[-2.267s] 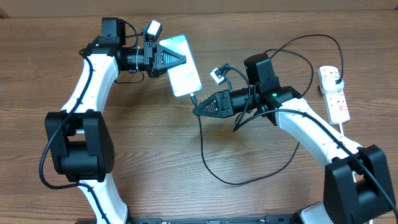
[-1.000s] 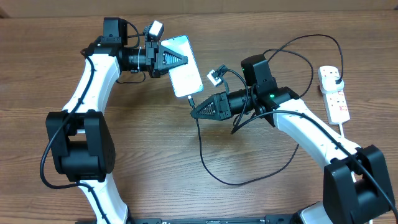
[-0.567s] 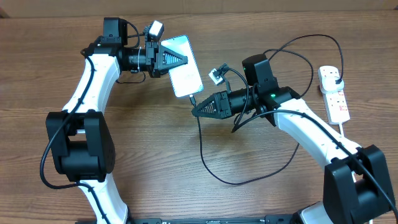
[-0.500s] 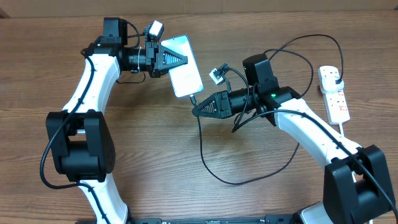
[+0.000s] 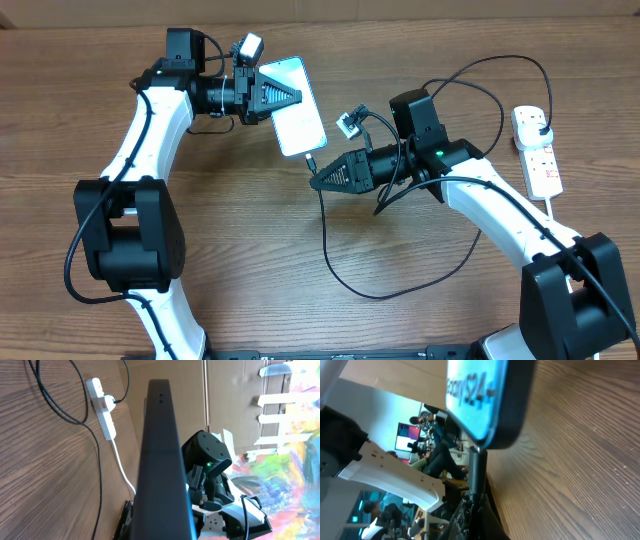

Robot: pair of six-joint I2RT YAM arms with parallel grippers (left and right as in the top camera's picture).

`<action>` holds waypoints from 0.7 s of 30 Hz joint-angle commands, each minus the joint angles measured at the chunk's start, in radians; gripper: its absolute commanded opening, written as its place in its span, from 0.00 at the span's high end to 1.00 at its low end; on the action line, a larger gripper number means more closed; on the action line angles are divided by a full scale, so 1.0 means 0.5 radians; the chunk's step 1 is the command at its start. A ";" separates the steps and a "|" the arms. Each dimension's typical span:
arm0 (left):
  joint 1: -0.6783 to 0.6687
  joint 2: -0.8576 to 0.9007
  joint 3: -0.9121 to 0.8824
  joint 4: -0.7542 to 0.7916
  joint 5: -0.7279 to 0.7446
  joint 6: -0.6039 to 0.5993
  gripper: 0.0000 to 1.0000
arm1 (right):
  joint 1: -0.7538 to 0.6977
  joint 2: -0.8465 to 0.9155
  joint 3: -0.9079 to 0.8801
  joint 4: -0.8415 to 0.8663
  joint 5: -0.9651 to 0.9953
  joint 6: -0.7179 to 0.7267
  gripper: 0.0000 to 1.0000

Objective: Plug charger to phone and switch on socket

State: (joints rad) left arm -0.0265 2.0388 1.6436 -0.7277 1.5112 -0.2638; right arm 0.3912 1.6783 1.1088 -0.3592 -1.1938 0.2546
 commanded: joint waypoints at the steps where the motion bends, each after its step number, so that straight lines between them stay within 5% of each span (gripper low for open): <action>1: -0.011 -0.012 0.030 0.007 0.099 -0.028 0.96 | -0.013 -0.025 0.006 0.017 -0.080 -0.094 0.96; 21: -0.015 -0.012 0.030 -0.002 0.107 -0.028 0.96 | -0.013 -0.025 0.006 0.072 -0.053 -0.093 0.96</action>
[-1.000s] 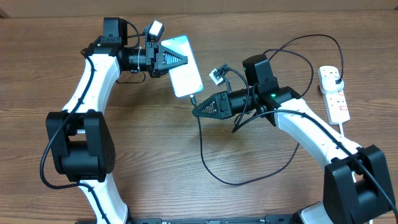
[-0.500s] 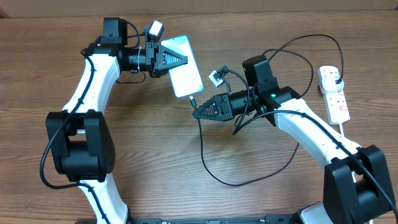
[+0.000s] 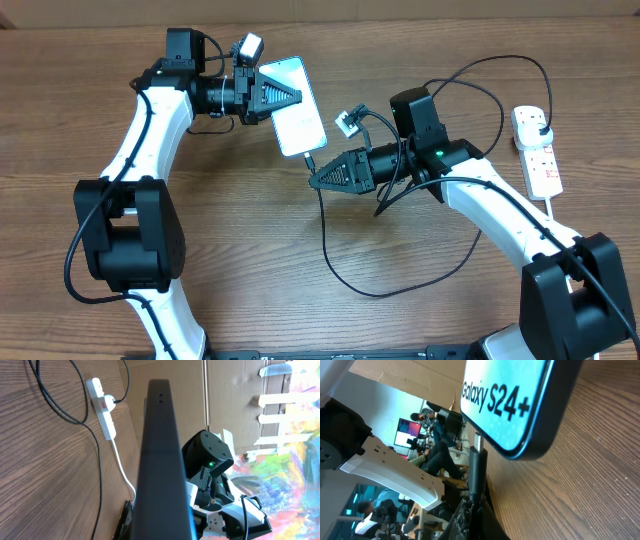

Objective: Plug charger to phone and switch on socket

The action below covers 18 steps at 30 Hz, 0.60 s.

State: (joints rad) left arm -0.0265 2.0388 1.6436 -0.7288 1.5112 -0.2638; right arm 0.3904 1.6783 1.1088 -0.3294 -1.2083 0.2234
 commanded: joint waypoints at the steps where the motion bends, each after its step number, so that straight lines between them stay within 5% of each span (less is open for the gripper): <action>1: -0.015 -0.012 0.030 0.000 0.107 -0.028 0.96 | -0.011 -0.025 0.006 0.012 -0.014 -0.029 0.96; 18: -0.032 -0.012 0.030 -0.007 0.108 -0.027 0.96 | -0.011 -0.025 0.006 0.021 0.005 -0.022 0.96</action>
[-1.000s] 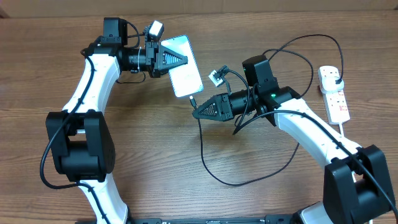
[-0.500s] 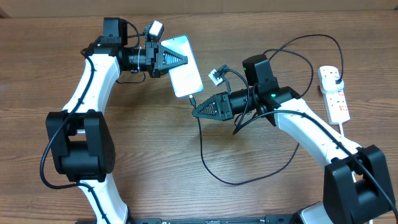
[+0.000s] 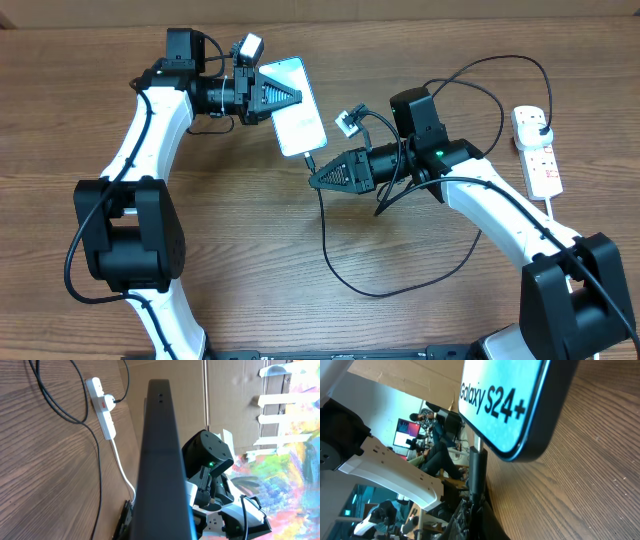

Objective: Plug charger to phone and switch on socket

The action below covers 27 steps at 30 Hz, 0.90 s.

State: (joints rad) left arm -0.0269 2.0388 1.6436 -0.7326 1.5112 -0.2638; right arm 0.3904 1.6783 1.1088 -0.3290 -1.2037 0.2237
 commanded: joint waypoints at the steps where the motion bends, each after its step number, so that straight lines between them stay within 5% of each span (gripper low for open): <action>1: -0.032 -0.012 0.030 0.001 0.108 -0.027 0.96 | -0.011 -0.025 0.006 0.021 -0.004 -0.023 0.96; 27: -0.042 -0.012 0.030 0.002 0.123 -0.027 0.96 | -0.067 -0.025 0.006 0.018 -0.005 0.022 0.96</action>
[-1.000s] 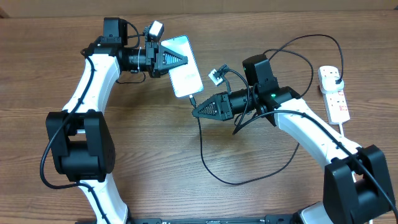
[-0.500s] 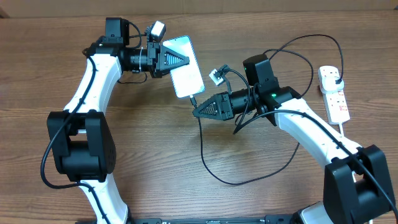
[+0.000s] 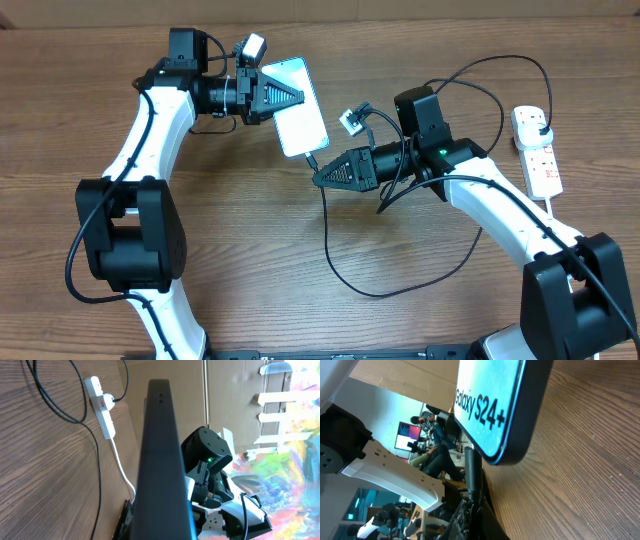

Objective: Plug charger to phone and switch on socket

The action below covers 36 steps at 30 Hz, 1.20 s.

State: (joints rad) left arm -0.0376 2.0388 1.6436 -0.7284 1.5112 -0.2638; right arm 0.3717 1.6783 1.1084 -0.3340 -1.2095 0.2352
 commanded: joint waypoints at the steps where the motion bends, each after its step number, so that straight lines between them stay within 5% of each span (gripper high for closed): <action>1: -0.018 -0.012 0.030 -0.006 0.123 -0.027 0.96 | -0.030 -0.025 0.007 0.028 0.007 -0.001 0.96; 36: -0.005 -0.012 0.030 0.001 0.121 -0.028 0.96 | -0.042 -0.025 0.007 0.015 0.007 -0.001 0.96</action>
State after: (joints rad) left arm -0.0322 2.0388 1.6436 -0.7277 1.5112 -0.2638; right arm 0.3550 1.6783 1.1084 -0.3374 -1.2156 0.2348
